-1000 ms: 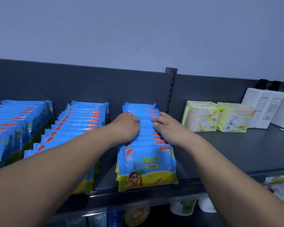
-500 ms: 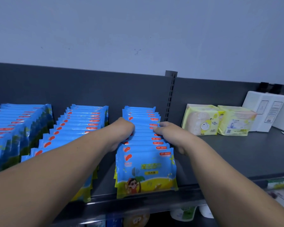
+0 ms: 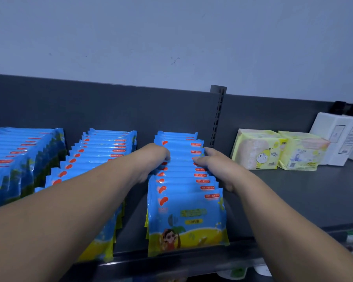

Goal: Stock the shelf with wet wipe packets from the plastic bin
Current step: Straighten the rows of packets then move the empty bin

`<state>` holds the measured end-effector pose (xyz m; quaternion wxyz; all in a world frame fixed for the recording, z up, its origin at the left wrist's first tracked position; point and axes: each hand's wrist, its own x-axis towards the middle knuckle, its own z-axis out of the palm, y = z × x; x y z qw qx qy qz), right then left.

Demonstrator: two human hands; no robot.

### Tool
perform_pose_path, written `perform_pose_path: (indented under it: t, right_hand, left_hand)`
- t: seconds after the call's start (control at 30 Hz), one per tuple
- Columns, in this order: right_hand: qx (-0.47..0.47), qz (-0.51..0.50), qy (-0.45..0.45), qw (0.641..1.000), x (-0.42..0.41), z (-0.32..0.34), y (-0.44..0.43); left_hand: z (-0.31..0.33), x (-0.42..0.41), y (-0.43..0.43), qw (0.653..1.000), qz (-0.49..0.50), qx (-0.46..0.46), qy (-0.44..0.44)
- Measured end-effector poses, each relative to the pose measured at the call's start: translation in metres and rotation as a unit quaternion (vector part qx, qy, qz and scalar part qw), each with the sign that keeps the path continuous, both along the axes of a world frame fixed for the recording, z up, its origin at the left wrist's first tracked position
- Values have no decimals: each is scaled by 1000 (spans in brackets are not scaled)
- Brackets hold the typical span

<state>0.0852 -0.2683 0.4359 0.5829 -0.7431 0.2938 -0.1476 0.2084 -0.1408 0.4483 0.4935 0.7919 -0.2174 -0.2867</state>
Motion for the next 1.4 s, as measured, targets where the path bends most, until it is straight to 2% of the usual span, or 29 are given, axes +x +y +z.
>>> perform_pose_path:
  t: [0.17,0.27,0.43,0.57,0.7,0.83,0.93,1.07,1.23,1.4]
  right_hand:
    - [-68,-9,11,998,13,1,-8]
    - [-96,-4,19,995,26,5,-14]
    - [-49,-3,27,998,40,7,-24]
    - [-85,-49,58,994,48,12,-32]
    - [-111,-91,73,987,68,18,-37]
    - [-66,-61,102,991,74,17,-40]
    - [-51,-49,90,993,72,19,-41]
    - [-40,-37,75,996,66,17,-41]
    - [-106,-35,73,991,54,16,-43]
    - [-162,34,138,976,27,18,-22]
  left_hand:
    - [-8,19,-12,998,-43,-53,9]
    - [-6,30,-21,997,-50,-50,9]
    - [-6,49,-36,998,-67,-16,13]
    - [-3,54,-37,997,-76,-11,20]
    - [0,61,-44,999,-34,-9,-27]
    - [-3,66,-54,999,-35,-16,8]
    - [-1,63,-55,998,-43,-17,37]
    - [1,61,-52,999,-31,-18,33]
    - [11,54,-42,1000,-10,-12,-25]
    - [15,18,-23,986,-71,79,-125]
